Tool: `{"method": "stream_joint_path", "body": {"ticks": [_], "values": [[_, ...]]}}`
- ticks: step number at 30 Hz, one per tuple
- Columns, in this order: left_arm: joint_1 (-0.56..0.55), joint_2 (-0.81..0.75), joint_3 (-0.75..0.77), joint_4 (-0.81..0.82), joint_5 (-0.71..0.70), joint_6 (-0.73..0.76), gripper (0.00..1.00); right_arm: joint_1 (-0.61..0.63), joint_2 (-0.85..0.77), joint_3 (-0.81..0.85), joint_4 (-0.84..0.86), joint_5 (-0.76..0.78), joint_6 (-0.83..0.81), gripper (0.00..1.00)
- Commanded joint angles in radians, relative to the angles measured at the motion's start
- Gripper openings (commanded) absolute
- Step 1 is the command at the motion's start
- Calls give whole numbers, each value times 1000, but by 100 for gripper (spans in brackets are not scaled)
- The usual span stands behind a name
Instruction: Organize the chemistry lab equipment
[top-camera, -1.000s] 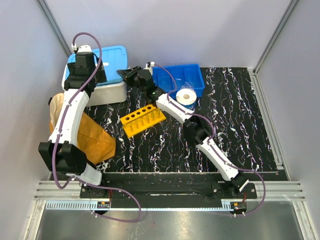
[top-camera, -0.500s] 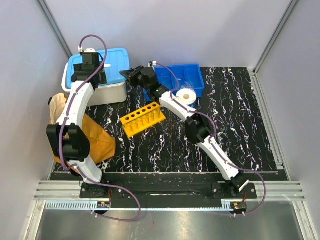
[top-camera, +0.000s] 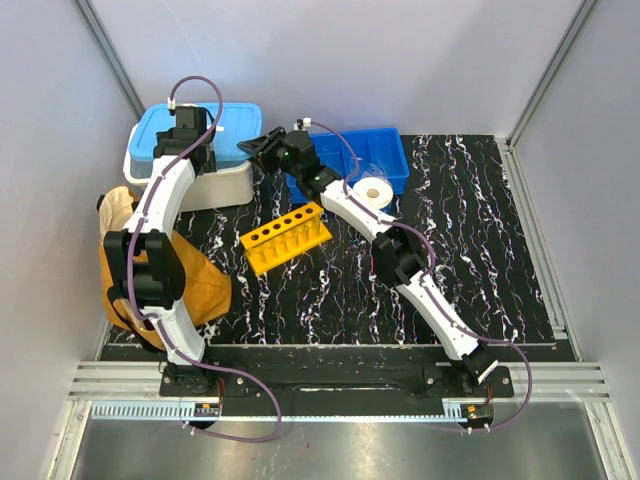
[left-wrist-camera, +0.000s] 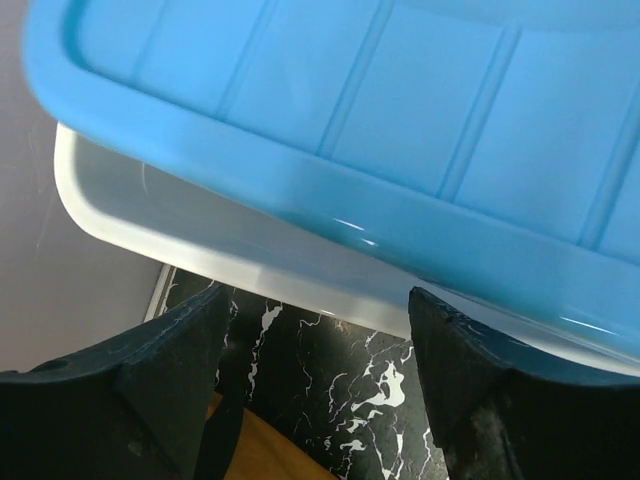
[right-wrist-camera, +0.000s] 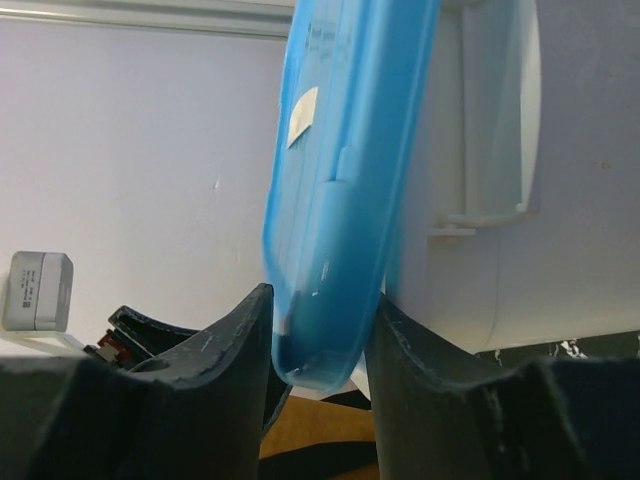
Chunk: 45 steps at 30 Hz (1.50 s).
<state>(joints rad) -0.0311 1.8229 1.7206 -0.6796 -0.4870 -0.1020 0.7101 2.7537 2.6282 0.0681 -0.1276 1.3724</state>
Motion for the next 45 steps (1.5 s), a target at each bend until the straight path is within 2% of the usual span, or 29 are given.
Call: {"method": "stream_joint_path", "body": {"ticks": [1,3,7,9,13,16,25,29,34,39,45], "values": [[7,-16,48,22,-50,5,76,-11,-83,-16,-97,-21,-87,47],[7,-14,51,22,-59,7,76,-14,-94,-23,-99,-15,-98,43],[7,-37,54,20,-50,4,75,-23,-80,-8,-79,-32,-91,24],[7,-63,63,22,-36,-4,75,-26,-72,-11,-9,-44,-78,14],[7,-123,70,35,8,-21,76,-23,-49,-16,111,-95,-4,0],[7,-146,82,38,24,-24,76,-24,-39,-11,176,-119,36,0],[7,-180,73,31,13,-33,77,-17,-14,21,225,-167,94,0],[7,-177,51,45,18,-36,78,-5,6,42,205,-161,112,0],[7,-162,-12,71,22,-41,78,3,29,15,280,-167,191,0],[7,-128,-52,86,30,-53,78,8,35,43,203,-156,154,0],[11,-57,-15,74,44,-54,77,6,40,50,150,-170,134,1]]}}
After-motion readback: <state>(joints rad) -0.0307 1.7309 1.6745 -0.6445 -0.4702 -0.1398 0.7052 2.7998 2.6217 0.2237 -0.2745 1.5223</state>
